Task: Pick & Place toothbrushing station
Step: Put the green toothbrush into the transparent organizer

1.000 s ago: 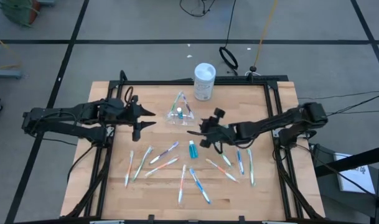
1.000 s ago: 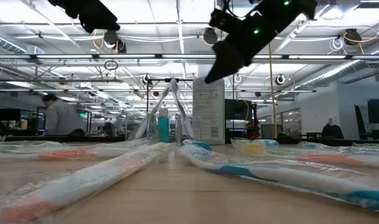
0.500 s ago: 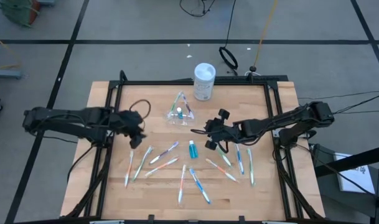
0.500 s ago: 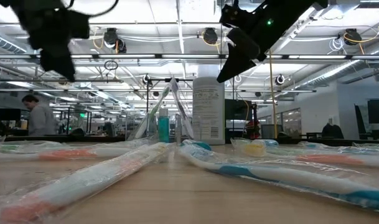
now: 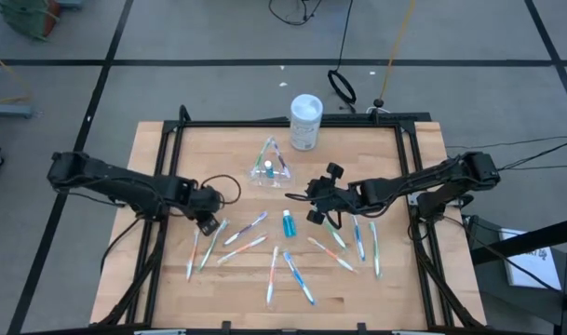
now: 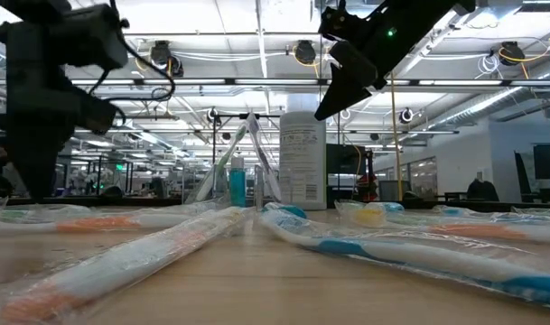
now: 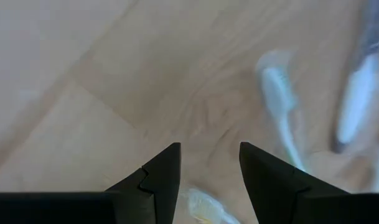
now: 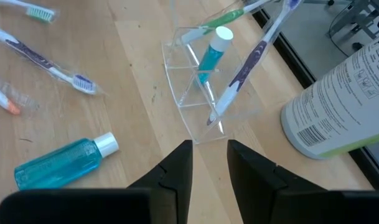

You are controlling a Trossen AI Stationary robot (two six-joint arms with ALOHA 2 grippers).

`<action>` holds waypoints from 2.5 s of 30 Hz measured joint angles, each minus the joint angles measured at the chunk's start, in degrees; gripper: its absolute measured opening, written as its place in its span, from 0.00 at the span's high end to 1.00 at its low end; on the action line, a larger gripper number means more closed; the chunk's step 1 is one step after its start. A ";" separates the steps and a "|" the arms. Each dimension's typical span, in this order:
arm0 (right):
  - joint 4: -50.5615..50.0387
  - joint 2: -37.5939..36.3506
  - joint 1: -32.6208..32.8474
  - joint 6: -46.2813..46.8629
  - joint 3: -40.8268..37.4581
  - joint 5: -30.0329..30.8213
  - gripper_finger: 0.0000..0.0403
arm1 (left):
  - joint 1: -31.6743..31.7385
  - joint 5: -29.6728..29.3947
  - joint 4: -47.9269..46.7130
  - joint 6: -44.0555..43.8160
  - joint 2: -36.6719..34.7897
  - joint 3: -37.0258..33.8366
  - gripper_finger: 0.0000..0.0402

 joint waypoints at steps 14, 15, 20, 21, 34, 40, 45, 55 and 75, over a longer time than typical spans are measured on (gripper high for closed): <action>-0.01 0.00 -0.02 0.00 0.00 0.00 0.77 | 0.72 8.68 16.93 5.07 7.60 0.09 0.58; -0.01 0.00 -0.02 0.00 0.00 0.00 0.77 | 0.98 8.51 16.92 5.09 7.58 0.09 0.58; -0.03 0.00 -0.02 0.00 0.00 0.00 0.77 | 1.31 6.76 18.66 7.59 7.58 0.09 0.58; -0.03 0.00 -0.02 -0.01 0.00 0.00 0.77 | 1.31 6.78 19.26 9.28 7.60 0.09 0.58; -0.02 0.00 -0.02 -0.07 0.00 0.02 0.77 | 1.36 5.78 30.71 13.24 7.58 0.08 0.58; -0.03 0.00 -0.02 -0.04 0.00 0.02 0.77 | 0.48 5.49 31.17 15.15 7.58 0.07 0.58; -0.03 0.00 -0.04 -0.04 0.00 0.00 0.77 | -3.06 6.29 25.58 9.01 7.58 0.07 0.58; -0.03 0.00 -0.04 -0.02 0.00 0.02 0.77 | -9.45 -10.08 18.96 5.42 7.58 0.07 0.58; 0.52 0.00 -0.03 -0.17 -0.41 0.04 0.77 | -13.17 -6.98 20.21 3.09 15.18 0.46 0.58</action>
